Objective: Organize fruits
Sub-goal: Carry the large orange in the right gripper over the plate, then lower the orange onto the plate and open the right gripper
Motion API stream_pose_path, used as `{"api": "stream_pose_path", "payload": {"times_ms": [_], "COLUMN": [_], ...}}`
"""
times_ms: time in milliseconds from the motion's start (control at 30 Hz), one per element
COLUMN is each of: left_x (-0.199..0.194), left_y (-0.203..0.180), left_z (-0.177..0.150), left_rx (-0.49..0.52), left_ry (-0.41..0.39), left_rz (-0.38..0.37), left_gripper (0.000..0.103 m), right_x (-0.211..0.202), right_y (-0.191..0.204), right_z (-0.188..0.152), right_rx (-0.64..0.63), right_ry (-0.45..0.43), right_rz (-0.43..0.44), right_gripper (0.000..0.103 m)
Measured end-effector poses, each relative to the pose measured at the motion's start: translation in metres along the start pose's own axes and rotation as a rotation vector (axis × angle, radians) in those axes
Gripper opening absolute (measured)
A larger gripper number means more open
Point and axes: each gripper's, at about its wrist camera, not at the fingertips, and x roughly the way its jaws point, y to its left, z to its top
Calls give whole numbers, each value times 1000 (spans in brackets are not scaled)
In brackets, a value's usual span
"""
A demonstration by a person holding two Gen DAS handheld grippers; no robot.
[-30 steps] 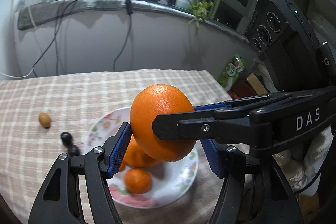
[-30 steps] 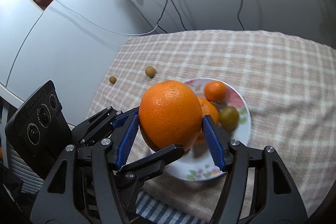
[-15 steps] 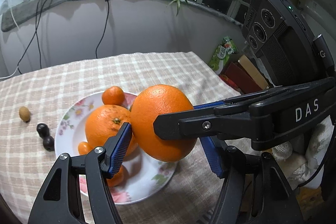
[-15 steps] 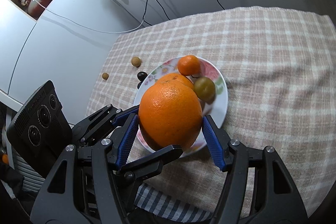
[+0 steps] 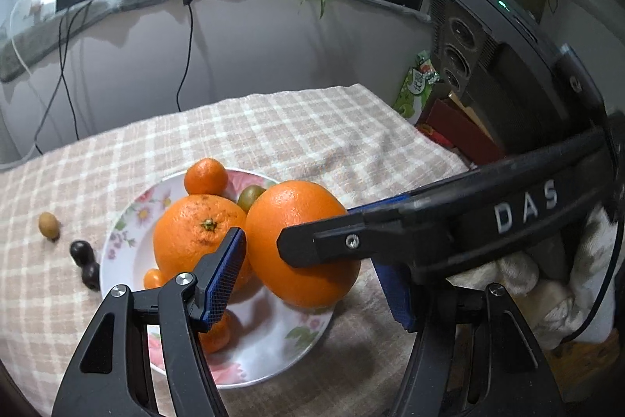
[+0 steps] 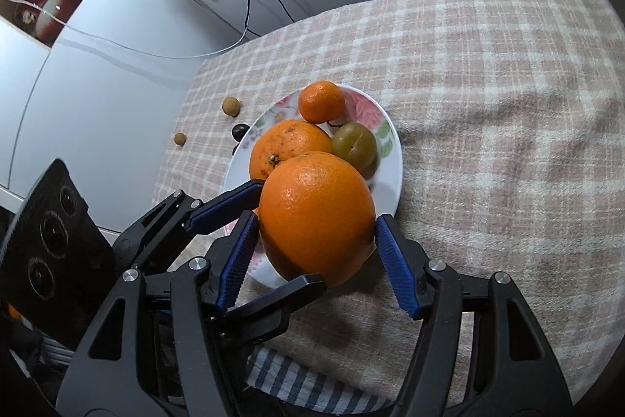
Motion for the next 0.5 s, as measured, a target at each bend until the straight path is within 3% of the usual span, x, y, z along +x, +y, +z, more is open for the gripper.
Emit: {"api": "stream_pose_path", "payload": {"times_ms": [500], "left_x": [-6], "left_y": [13], "left_z": [-7], "left_rx": [-51], "left_ry": [3], "left_rz": [14], "left_gripper": [65], "right_x": [-13], "right_y": [-11], "right_z": [3], "right_rx": [20], "right_ry": [-45], "right_rz": [-8], "right_gripper": [66]}}
